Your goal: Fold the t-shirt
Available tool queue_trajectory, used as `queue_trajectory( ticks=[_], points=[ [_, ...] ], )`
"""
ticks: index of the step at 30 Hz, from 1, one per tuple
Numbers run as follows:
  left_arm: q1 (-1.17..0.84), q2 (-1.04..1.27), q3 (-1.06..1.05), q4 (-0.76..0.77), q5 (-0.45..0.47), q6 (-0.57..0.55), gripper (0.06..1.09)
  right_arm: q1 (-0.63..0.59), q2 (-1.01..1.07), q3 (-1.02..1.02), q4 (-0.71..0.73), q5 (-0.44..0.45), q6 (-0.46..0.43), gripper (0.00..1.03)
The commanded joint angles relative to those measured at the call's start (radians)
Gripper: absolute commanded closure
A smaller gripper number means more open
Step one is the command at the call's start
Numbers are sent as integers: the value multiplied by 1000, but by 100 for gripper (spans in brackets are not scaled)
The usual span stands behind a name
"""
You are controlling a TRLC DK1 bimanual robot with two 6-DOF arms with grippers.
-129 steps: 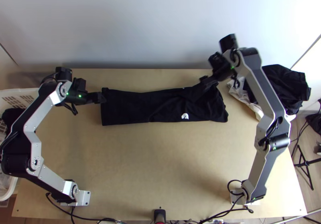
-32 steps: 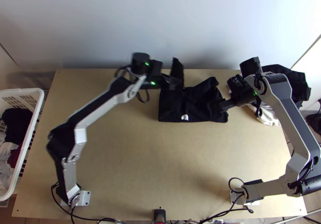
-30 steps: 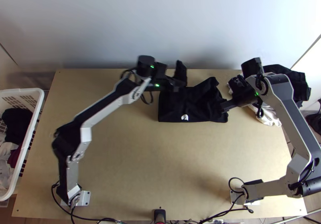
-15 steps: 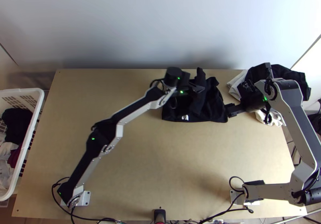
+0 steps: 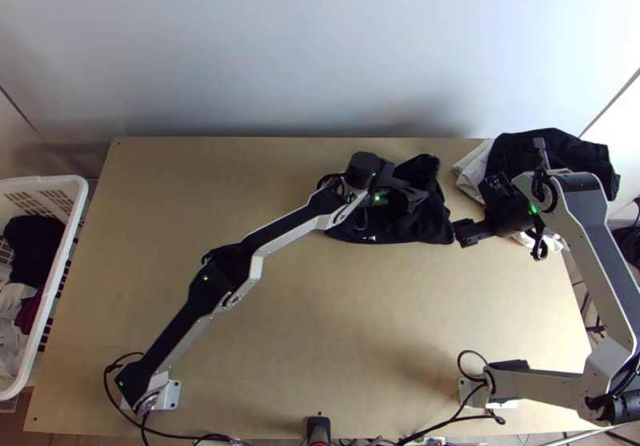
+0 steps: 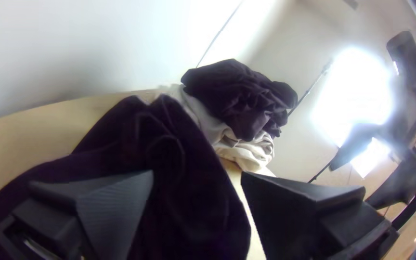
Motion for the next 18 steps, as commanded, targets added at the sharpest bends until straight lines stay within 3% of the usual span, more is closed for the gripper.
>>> queue_trajectory(
  ticks=[1,4,9,12,18],
  points=[
    [70,-192,-48,-165,48,5,10,10,-19,-30,-2,1,-6,4],
    [134,-330,-104,-294,92,44,10,50,-18,-36,7,1,-6,4],
    [197,-432,-235,-579,146,222,10,147,76,38,68,-1,-12,4],
    [202,-521,-431,-608,144,280,10,225,179,144,93,-2,-10,4],
    [190,-679,-729,-597,137,291,10,344,401,308,182,-47,-15,4]
  ],
)
